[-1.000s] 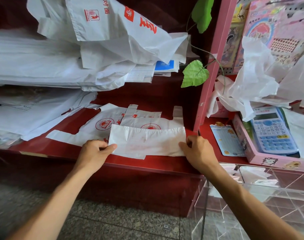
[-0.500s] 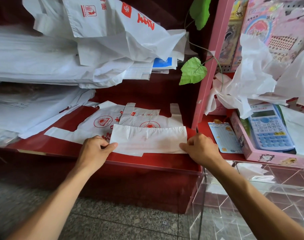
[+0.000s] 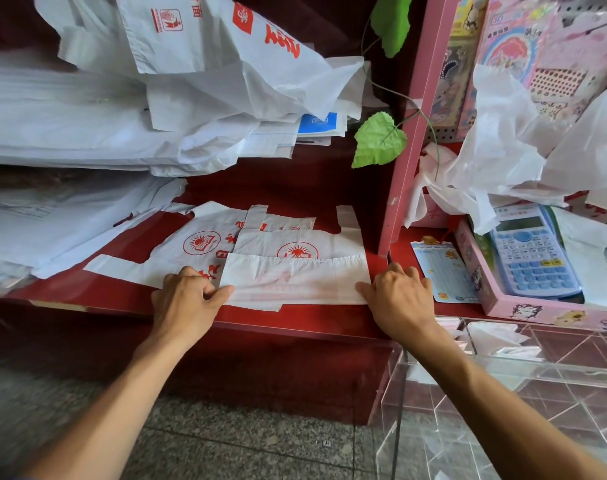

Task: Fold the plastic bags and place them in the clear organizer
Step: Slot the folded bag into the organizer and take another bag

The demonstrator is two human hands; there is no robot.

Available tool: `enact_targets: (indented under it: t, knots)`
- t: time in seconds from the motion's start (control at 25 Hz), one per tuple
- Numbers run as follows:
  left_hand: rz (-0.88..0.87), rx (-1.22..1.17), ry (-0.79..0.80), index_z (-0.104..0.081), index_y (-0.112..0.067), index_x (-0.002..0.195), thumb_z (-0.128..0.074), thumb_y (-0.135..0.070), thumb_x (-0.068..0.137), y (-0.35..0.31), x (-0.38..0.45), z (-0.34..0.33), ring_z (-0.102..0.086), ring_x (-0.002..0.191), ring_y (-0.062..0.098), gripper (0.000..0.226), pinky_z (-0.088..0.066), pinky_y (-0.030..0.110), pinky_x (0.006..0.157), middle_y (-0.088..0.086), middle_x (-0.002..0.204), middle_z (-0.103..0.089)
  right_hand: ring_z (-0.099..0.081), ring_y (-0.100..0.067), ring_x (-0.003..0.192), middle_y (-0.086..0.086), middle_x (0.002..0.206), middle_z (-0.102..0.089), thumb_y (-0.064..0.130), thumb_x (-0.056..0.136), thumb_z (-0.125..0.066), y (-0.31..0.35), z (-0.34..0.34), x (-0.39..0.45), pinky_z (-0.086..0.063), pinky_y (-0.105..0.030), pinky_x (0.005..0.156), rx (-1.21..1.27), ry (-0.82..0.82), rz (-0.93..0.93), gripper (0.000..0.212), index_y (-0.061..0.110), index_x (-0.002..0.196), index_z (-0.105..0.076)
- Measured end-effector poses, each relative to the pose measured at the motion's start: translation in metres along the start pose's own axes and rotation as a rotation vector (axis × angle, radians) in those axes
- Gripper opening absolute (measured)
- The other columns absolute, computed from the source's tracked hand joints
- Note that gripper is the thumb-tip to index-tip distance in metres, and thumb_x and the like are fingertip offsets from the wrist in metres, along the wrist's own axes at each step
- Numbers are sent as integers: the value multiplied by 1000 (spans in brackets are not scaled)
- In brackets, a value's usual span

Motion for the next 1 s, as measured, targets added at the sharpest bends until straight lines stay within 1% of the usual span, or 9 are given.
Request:
enact_targets:
  t: [0.12,0.28,0.48,0.64,0.72,0.8,0.84,0.92,1.0]
  knots:
    - [2,20,7,-59,-19,56,-66,-51,87,0,0,-1,-50,99,26,45,-39,44,82,-3,92,-54,-48,-31,114,-6,117,-59,50,100,-41,1,2,-1,-35,-45,97,-20,-12,0,49,10,98,-68]
    - [0,73,11,-58,-19,55,-64,-52,88,-2,0,-2,-49,100,26,47,-36,43,80,-1,95,-54,-48,-32,113,-7,119,-57,40,99,-45,4,4,-2,-36,-45,95,18,-16,2,39,8,100,-67]
    - [21,43,28,-59,-19,55,-66,-54,86,2,2,-4,-51,100,26,47,-39,46,83,1,96,-55,-48,-32,112,-5,118,-53,32,93,-51,-1,2,-1,-39,-45,95,125,30,-17,27,11,99,-66]
    - [49,30,46,-59,-22,56,-67,-53,86,3,2,-4,-50,101,27,44,-40,46,85,0,96,-53,-49,-31,109,-6,113,-54,34,91,-52,-3,0,-2,-41,-45,93,108,18,-26,26,11,94,-65]
    - [42,38,63,-59,-24,65,-66,-52,86,3,1,-4,-52,103,28,35,-44,47,86,0,98,-53,-51,-32,108,-6,110,-56,40,92,-51,-5,2,-2,-41,-45,92,110,-22,-57,32,11,94,-64]
    - [16,35,21,-61,-22,83,-65,-47,88,-2,0,3,-52,107,28,26,-44,48,87,1,105,-54,-52,-33,104,-7,105,-58,45,93,-49,-4,14,-3,-41,-45,88,104,-142,-79,38,11,95,-63]
    - [-32,34,-37,-62,-19,92,-64,-42,89,-8,-1,10,-52,108,30,22,-43,48,87,3,109,-55,-53,-33,99,-8,102,-58,45,94,-47,3,23,-4,-41,-45,85,84,-233,-45,37,11,94,-62]
    - [-208,13,-150,-62,-14,104,-60,-30,93,-41,-6,21,-54,110,31,19,-43,47,88,5,115,-58,-53,-32,89,-7,96,-58,40,93,-45,30,36,-10,-42,-43,76,49,-392,113,33,13,92,-62]
    - [-382,-22,-117,-61,-11,120,-51,-24,97,-85,-14,11,-53,120,29,28,-40,44,100,7,128,-59,-55,-31,89,-6,99,-62,36,90,-44,62,32,-14,-42,-41,74,73,-415,256,31,13,95,-65]
Point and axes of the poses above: each hand's wrist, its own x-axis towards the middle knuckle, its own z-axis out of the back of the hand, y = z × x, the point moved 10 cm from there along x, towards the middle knuckle
